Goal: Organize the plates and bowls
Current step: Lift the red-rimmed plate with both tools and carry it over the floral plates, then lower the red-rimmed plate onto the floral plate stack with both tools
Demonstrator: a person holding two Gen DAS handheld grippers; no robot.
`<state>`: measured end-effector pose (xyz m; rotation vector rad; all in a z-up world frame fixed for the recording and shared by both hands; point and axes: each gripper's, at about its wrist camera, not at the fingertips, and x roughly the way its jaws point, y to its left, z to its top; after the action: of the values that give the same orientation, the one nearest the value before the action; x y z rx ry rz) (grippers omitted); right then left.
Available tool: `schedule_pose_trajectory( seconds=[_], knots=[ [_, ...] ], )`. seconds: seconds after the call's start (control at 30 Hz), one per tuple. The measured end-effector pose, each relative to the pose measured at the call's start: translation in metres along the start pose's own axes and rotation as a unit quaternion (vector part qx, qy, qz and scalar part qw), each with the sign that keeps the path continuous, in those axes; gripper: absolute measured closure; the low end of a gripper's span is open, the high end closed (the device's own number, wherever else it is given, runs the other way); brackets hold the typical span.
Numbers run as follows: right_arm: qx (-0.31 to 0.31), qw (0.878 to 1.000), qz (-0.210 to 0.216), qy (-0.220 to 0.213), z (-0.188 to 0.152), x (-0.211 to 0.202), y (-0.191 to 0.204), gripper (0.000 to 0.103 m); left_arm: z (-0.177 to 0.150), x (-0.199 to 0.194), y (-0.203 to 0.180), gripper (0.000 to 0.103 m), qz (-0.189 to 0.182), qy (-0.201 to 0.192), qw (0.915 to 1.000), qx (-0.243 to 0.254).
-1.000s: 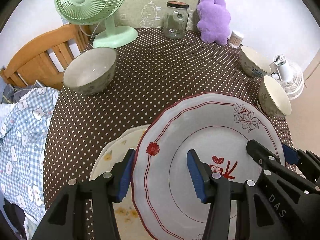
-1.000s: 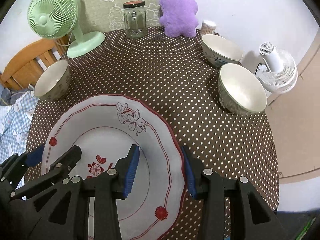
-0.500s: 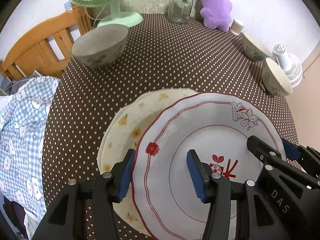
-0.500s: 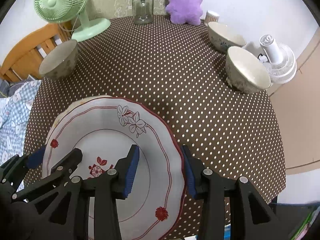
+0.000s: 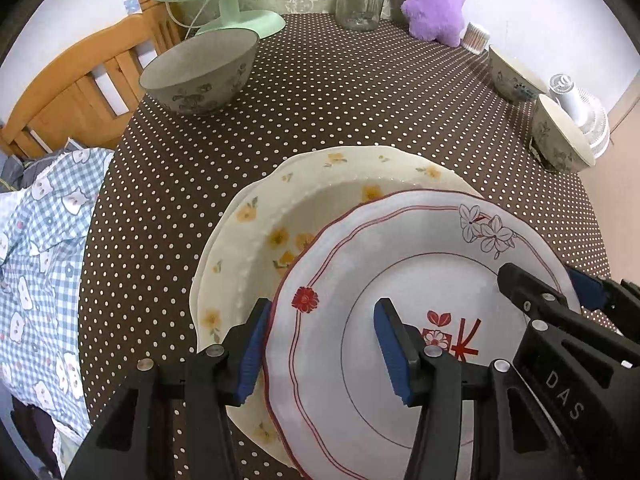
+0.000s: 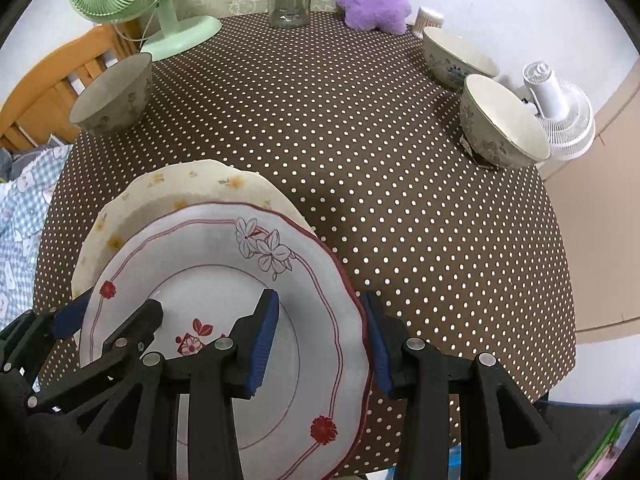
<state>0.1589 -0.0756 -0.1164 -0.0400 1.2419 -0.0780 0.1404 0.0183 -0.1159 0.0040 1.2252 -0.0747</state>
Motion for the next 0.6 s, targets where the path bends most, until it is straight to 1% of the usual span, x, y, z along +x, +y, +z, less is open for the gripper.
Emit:
schedule_pose_trajectory(
  seconds=[0.13,0.27,0.37,0.47,0.6],
  knots=[
    [-0.006,1.000,-0.003,0.004,0.002,0.004,0.003,0.057,0.002,0.001,-0.003,0.050,0.019,-0.007,0.9998,0.009],
    [-0.011,1.000,0.000,0.010,0.003,0.006,0.003,0.057,0.003,0.002,-0.002,0.050,0.022,-0.009,0.9996,0.012],
    [-0.006,1.000,0.019,0.023,0.003,0.006,-0.002,0.057,0.004,0.003,-0.002,0.051,0.023,-0.006,0.9997,0.010],
    [0.006,0.999,0.031,0.039,-0.004,0.004,-0.008,0.057,0.003,0.003,-0.006,0.051,0.034,-0.003,0.9990,0.029],
    [0.014,0.999,0.032,0.042,-0.015,-0.006,-0.017,0.057,0.000,0.002,-0.007,0.051,0.036,-0.003,0.9985,0.041]
  ],
)
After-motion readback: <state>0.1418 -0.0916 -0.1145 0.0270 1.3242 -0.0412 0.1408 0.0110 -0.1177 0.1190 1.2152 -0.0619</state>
